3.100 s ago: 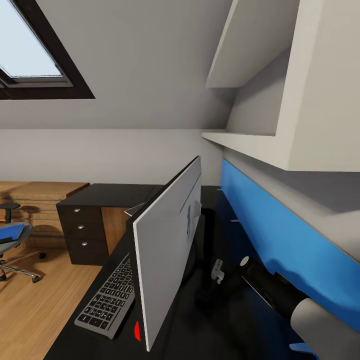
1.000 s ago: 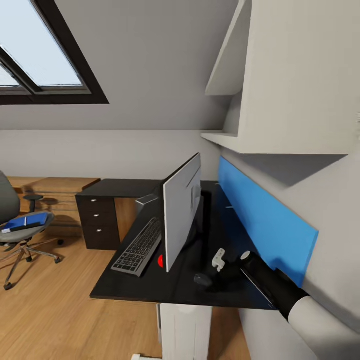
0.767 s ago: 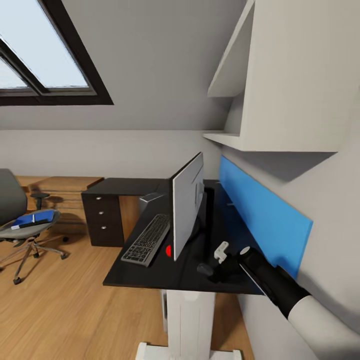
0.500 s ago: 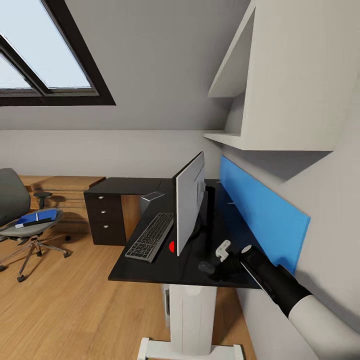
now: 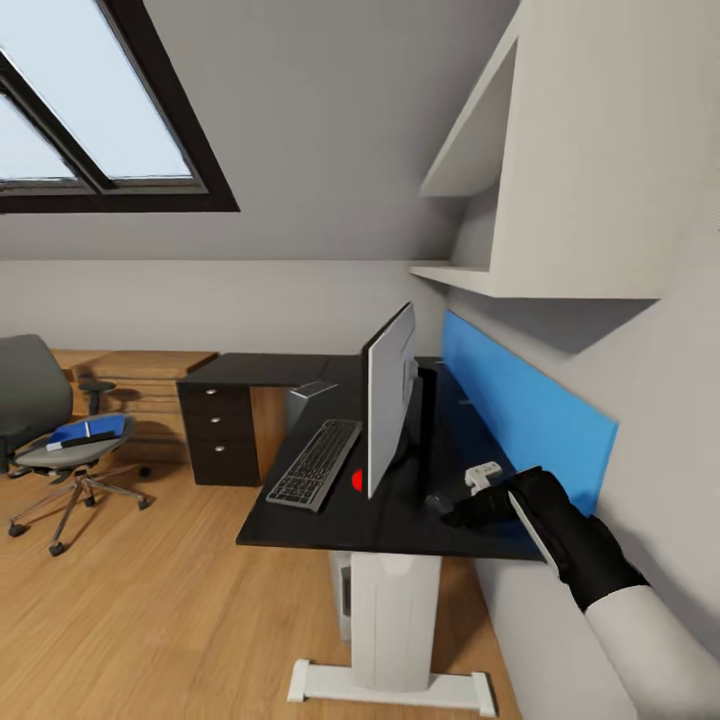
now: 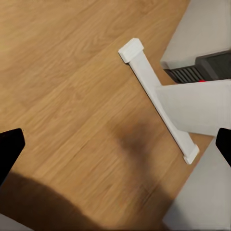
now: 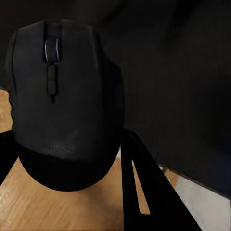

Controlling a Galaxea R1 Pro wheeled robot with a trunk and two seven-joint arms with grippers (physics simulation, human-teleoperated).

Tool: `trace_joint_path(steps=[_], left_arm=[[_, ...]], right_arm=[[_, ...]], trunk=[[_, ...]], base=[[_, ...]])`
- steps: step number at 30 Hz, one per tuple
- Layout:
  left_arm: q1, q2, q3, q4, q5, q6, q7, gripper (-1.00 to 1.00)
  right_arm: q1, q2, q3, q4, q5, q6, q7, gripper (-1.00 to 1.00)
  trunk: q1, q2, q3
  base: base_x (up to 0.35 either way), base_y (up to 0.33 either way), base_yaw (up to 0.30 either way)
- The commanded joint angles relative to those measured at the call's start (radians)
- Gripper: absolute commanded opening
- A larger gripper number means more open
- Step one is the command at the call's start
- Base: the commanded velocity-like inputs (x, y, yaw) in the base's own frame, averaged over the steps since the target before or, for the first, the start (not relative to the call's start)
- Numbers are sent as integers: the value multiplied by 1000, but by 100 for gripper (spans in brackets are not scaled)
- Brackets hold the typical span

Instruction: In the bedroom, organize the workspace by keeping the computer under the desk, ensuring the monitor is on the desk, placing the keyboard on the desk next to the monitor, placing the mouse on the desk next to the keyboard, moving the folder from the swivel chair onto the desk next to the mouse, stacking the notebook on top of the folder with the pen on top of the notebook, and positioning the swivel chair next to the desk.

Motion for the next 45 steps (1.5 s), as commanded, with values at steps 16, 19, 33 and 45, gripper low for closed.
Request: trace_joint_path(steps=[16, 19, 33, 45], left_arm=[[-6, -4, 0, 17, 1, 6, 13, 100], [-6, -4, 0, 19, 1, 6, 16, 100], [-6, -6, -13, 20, -3, 1, 3, 100], [-7, -6, -55, 19, -5, -1, 0, 100]], right_arm=[[193, 274, -41, -182, 6, 67, -386, -100], [215, 304, -40, -189, 5, 67, -424, -100], [223, 365, -22, -201, -52, 28, -517, -100], [220, 365, -27, -279, -85, 2, -611, -100]], trunk=[[0, -1, -1], [0, -1, -1], [0, -1, -1], [0, -1, -1]], base=[[-200, 247, 0], [-90, 300, 0], [39, 318, 0], [102, 321, 0]])
